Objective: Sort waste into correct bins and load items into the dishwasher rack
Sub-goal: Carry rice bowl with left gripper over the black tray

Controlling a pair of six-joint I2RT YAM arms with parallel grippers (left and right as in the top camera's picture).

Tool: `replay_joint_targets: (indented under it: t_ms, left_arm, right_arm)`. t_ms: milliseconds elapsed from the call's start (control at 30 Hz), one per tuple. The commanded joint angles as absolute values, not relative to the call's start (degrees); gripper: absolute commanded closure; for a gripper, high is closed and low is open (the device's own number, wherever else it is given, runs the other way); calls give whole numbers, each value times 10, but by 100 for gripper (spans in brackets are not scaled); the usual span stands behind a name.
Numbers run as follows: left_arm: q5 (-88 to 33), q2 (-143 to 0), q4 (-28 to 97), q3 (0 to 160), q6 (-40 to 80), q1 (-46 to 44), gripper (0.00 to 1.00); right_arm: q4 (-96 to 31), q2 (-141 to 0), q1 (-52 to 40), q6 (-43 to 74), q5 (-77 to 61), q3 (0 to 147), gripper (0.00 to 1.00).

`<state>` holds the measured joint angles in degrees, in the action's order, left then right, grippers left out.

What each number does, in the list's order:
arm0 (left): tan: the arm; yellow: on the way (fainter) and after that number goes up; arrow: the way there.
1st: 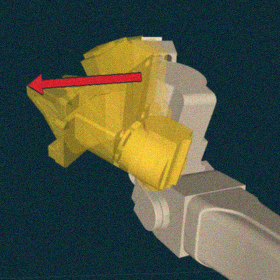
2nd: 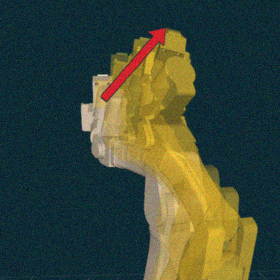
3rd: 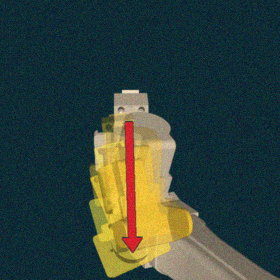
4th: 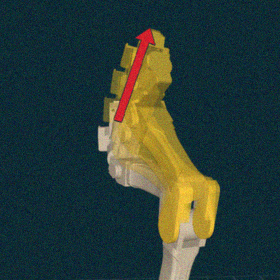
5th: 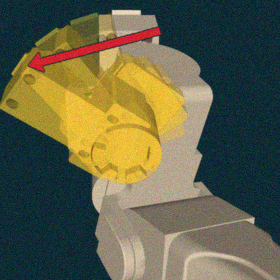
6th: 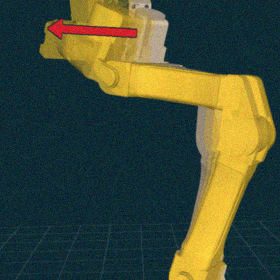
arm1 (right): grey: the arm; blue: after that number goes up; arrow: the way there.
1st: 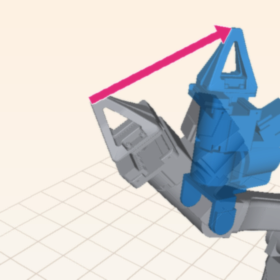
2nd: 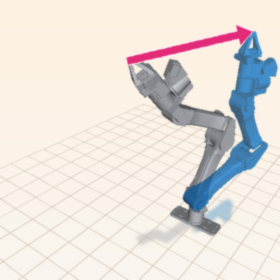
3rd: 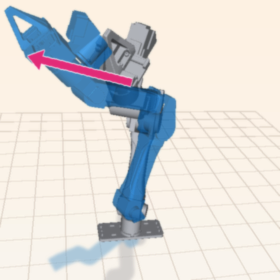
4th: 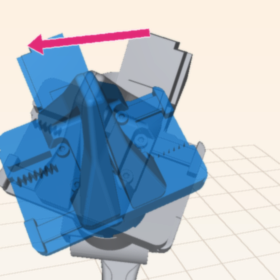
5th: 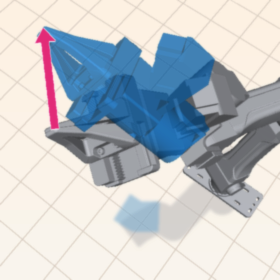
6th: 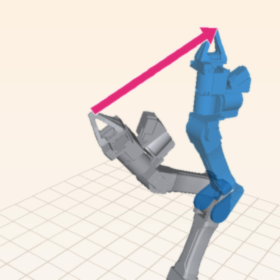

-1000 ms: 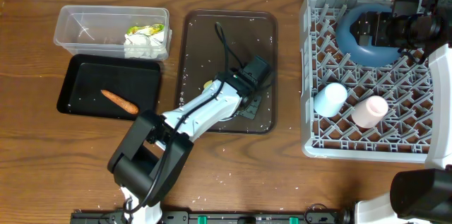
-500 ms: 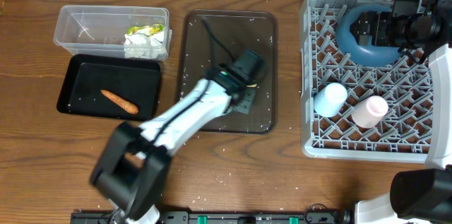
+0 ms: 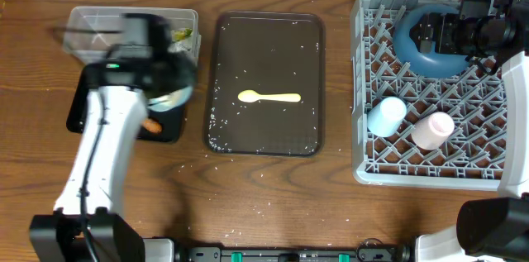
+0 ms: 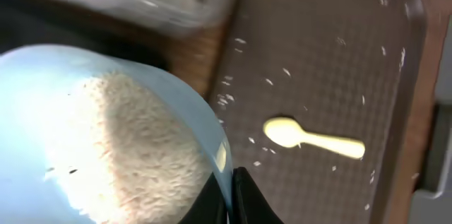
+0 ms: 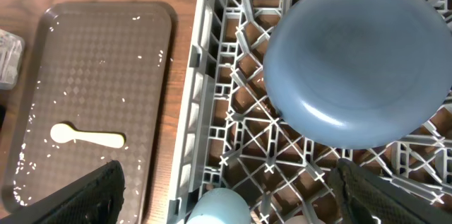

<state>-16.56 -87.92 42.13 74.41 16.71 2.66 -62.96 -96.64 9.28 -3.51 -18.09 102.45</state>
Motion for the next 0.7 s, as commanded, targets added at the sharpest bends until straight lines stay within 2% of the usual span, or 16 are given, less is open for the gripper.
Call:
replay_joint_targets:
  t_ms: [0,167,333,667]
  left_arm:
    - [-301,-894,424,743,169,107,94]
    - [-399,-913,424,731,142,202,94]
    - [-486,-940,424,730,122,259,94]
    - [-652,-1017,402,730,123,302,94]
  right_arm:
    - [-630,-966,93,-28,-182,1021,8]
    - [-630,-966,93,-28,-182,1021,8]
    - [-630,-966,93,-28,-182,1021,8]
    - [-629,-966,93,-28,-182,1021,8]
